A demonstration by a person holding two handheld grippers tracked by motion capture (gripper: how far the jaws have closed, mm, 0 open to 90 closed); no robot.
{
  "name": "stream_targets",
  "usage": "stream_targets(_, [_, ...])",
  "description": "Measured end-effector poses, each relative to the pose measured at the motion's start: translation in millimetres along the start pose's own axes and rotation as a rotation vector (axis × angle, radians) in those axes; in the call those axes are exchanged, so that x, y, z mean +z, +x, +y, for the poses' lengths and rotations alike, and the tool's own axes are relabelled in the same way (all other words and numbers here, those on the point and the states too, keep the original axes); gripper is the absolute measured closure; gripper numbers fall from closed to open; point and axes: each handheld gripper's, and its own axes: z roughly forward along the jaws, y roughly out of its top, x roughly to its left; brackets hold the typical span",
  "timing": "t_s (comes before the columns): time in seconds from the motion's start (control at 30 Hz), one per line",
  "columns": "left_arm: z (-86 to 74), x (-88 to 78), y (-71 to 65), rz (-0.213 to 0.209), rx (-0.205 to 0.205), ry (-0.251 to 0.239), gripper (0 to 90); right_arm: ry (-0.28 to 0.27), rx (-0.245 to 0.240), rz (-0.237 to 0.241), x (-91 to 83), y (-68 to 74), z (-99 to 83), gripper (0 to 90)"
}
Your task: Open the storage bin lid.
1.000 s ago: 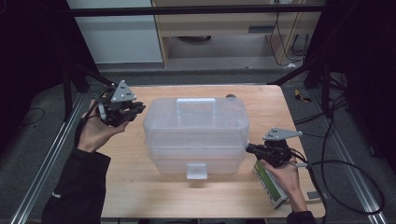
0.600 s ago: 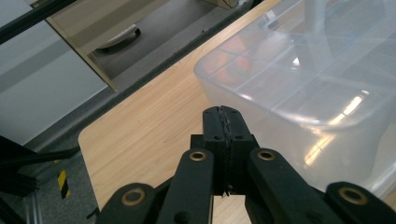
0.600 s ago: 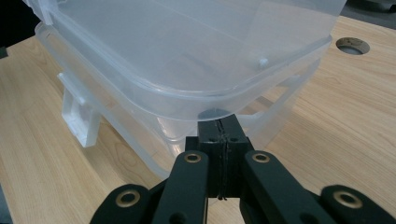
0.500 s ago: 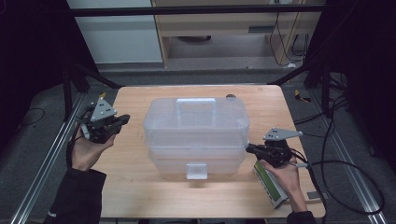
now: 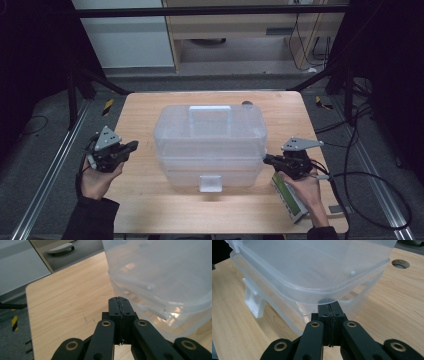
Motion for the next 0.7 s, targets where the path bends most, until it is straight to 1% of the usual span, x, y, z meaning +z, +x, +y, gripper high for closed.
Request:
stream_targets(0.03, [-3.7, 2.0, -1.1, -0.007, -0.005, 0.004, 89.7, 0.000, 0.000, -0.001, 0.0, 0.1, 0.0, 90.0])
stream_targets(0.07, [-3.7, 2.0, -1.1, -0.007, -0.005, 0.004, 89.7, 0.000, 0.000, -0.001, 0.1, 0.1, 0.0, 90.0])
stream_targets(0.1, [-8.6, 5.8, -2.8, -0.001, 0.004, 0.030, 89.7, -0.001, 0.000, -0.002, 0.1, 0.2, 0.0, 90.0])
stream_targets(0.13, [-8.6, 5.8, -2.8, -0.001, 0.004, 0.030, 89.7, -0.001, 0.001, -0.002, 0.0, 0.3, 0.0, 90.0])
stream_targets(0.17, [-12.0, 6.9, -3.3, -0.005, -0.004, 0.035, 89.8, 0.000, 0.002, -0.005, -0.1, 0.7, -0.1, 90.0])
stream_targets(0.23, [-15.1, 8.1, -5.0, -0.007, -0.005, 0.039, 89.7, 0.000, 0.001, -0.005, 0.0, 0.8, -0.2, 90.0])
stream_targets(0.27, [-16.6, 9.0, -5.7, -0.015, -0.007, 0.042, 89.7, 0.000, 0.001, -0.006, -0.2, 0.9, -0.2, 90.0])
stream_targets(0.33, [-18.4, 11.4, -7.6, -0.012, 0.002, 0.057, 89.8, -0.001, -0.001, -0.006, -0.2, 0.9, -0.2, 90.0])
stream_targets(0.37, [-18.4, 11.4, -7.6, -0.012, 0.002, 0.057, 89.7, -0.001, 0.001, -0.007, -0.2, 1.0, -0.3, 90.0])
stream_targets(0.43, [-19.5, 14.5, -10.2, -0.025, 0.010, 0.067, 89.7, 0.000, -0.001, -0.007, -0.1, 1.1, -0.4, 90.0])
stream_targets(0.47, [-19.5, 14.5, -10.2, -0.025, 0.010, 0.067, 89.8, 0.000, -0.001, -0.007, -0.1, 1.1, -0.4, 90.0])
stream_targets(0.5, [-19.9, 16.8, -13.9, -0.036, 0.018, 0.071, 89.8, 0.000, -0.002, -0.007, 0.0, 1.2, -0.4, 90.0])
stream_targets(0.57, [-19.7, 19.7, -18.2, -0.062, 0.021, 0.072, 89.8, 0.000, -0.002, -0.007, -0.1, 1.2, -0.4, 90.0])
stream_targets(0.6, [-19.7, 19.7, -18.2, -0.062, 0.021, 0.072, 89.8, 0.000, -0.002, -0.007, -0.1, 1.2, -0.4, 90.0])
stream_targets(0.63, [-19.3, 21.4, -21.2, -0.071, 0.026, 0.072, 89.8, -0.001, -0.002, -0.008, -0.1, 1.2, -0.5, 90.0])
stream_targets(0.67, [-18.4, 23.4, -25.1, -0.086, 0.044, 0.075, 89.7, 0.000, -0.003, -0.008, -0.1, 1.1, -0.4, 90.0])
stream_targets(0.7, [-18.4, 23.4, -25.1, -0.086, 0.044, 0.075, 89.7, 0.000, -0.003, -0.008, -0.1, 1.1, -0.4, 90.0])
